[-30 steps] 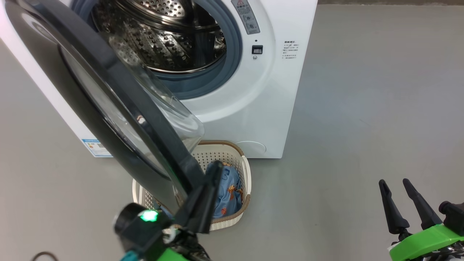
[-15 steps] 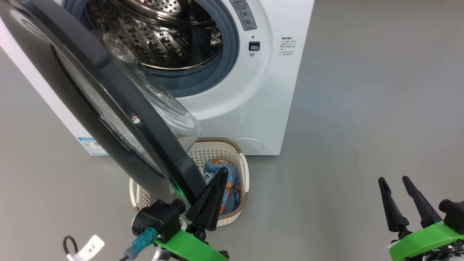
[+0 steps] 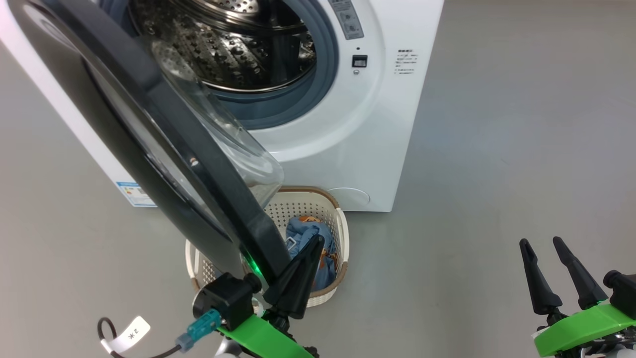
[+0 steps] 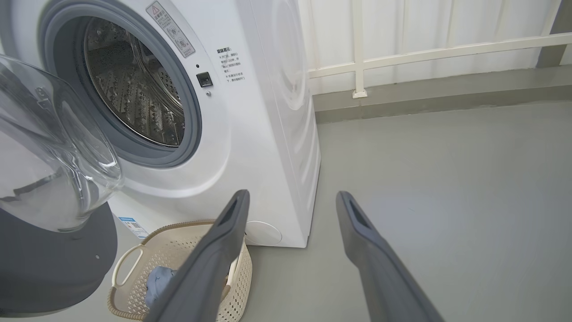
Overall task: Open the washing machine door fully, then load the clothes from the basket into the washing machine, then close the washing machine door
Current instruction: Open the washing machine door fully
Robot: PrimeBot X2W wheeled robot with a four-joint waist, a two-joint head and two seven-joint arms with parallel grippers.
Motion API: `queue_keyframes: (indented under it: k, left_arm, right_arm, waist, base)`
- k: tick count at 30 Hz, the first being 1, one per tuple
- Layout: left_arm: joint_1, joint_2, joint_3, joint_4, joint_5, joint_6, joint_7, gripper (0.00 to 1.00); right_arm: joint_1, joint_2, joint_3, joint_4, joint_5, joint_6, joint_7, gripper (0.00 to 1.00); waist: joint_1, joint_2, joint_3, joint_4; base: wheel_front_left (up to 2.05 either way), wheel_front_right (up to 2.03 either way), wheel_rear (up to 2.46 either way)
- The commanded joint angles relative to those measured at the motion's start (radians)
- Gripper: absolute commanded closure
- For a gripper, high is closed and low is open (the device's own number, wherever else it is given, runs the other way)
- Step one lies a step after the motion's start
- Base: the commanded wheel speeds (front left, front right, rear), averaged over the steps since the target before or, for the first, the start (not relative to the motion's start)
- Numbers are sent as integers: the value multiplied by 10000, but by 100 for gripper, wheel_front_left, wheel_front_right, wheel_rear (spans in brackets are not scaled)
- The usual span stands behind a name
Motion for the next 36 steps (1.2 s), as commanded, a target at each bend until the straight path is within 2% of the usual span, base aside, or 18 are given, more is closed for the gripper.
queue_keyframes:
  k: [1, 21, 36]
  left_arm:
    - [-373, 140, 440, -72, -148, 132, -135, 100]
    - [-69, 213, 478, -156, -204, 179, -170, 100]
    - [342, 310, 274, -680, -318, 465, 166, 100]
  right_arm:
    - [-224, -232, 219, -281, -109, 16, -120, 0]
    - [-308, -320, 326, -481, -296, 16, -120, 0]
    - [-287, -344, 408, -555, -340, 16, -120, 0]
  waist:
    - [0, 0, 15, 97]
    - [0, 0, 62, 1013]
    - [0, 0, -75, 1718]
  base:
    - [0, 0, 0]
    - [0, 0, 0]
    - [0, 0, 0]
